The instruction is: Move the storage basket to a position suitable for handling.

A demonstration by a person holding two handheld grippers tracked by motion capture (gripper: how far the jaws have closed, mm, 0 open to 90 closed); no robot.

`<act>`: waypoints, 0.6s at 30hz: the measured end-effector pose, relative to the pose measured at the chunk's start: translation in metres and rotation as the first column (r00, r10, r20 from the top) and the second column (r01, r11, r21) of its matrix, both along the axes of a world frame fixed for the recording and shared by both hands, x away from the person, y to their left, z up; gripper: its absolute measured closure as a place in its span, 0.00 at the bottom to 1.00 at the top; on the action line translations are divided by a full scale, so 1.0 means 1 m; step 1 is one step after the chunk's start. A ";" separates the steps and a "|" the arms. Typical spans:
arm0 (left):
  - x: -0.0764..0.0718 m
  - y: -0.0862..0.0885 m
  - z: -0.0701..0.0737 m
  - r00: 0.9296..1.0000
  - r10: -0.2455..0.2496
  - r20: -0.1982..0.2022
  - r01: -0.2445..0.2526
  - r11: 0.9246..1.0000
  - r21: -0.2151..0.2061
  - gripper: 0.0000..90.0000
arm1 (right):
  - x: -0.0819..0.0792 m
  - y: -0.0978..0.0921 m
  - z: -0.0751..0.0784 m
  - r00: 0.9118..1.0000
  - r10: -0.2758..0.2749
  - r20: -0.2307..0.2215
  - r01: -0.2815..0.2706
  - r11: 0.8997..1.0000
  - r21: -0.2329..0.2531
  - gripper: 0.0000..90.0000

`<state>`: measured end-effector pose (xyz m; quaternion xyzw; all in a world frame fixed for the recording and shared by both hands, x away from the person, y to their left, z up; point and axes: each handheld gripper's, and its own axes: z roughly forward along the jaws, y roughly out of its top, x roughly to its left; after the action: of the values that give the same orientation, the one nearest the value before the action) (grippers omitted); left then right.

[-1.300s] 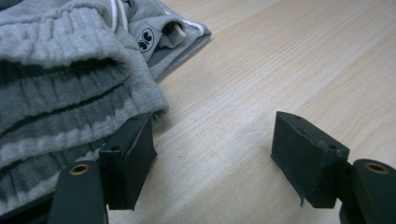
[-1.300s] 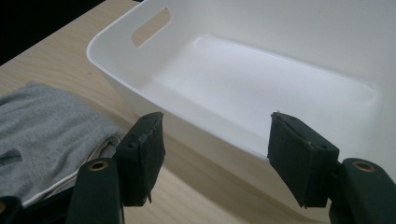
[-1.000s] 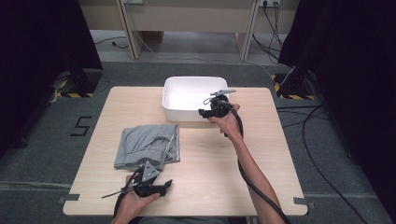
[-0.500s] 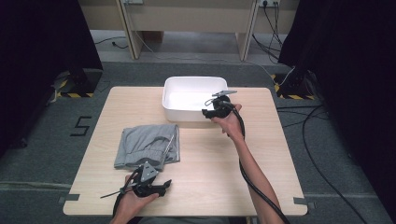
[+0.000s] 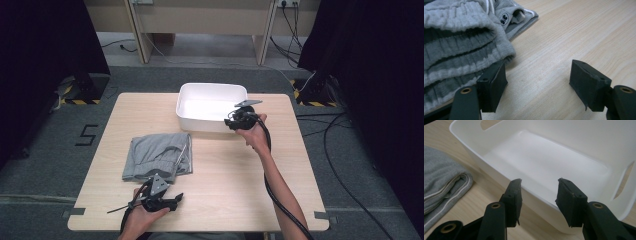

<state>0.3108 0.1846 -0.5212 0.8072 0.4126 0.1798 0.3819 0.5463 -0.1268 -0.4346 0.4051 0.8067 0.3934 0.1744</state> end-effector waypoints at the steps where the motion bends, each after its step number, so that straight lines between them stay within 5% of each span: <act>1: 0.000 0.000 0.000 1.000 0.000 0.000 0.000 1.000 0.000 0.31 | -0.001 -0.003 0.000 1.000 0.001 0.003 -0.001 1.000 -0.004 0.61; 8: 0.000 0.000 0.000 1.000 0.001 0.000 -0.001 1.000 -0.004 0.31 | -0.008 -0.026 0.001 1.000 -0.012 -0.001 0.012 1.000 0.023 0.63; 18: 0.000 0.000 0.000 1.000 0.001 -0.001 -0.001 1.000 -0.004 0.31 | -0.026 -0.047 0.000 1.000 -0.001 0.016 0.001 1.000 0.000 0.65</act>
<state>0.3103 0.1844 -0.5214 0.8064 0.4135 0.1790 0.3831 0.5203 -0.1742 -0.4342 0.4023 0.8051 0.3965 0.1811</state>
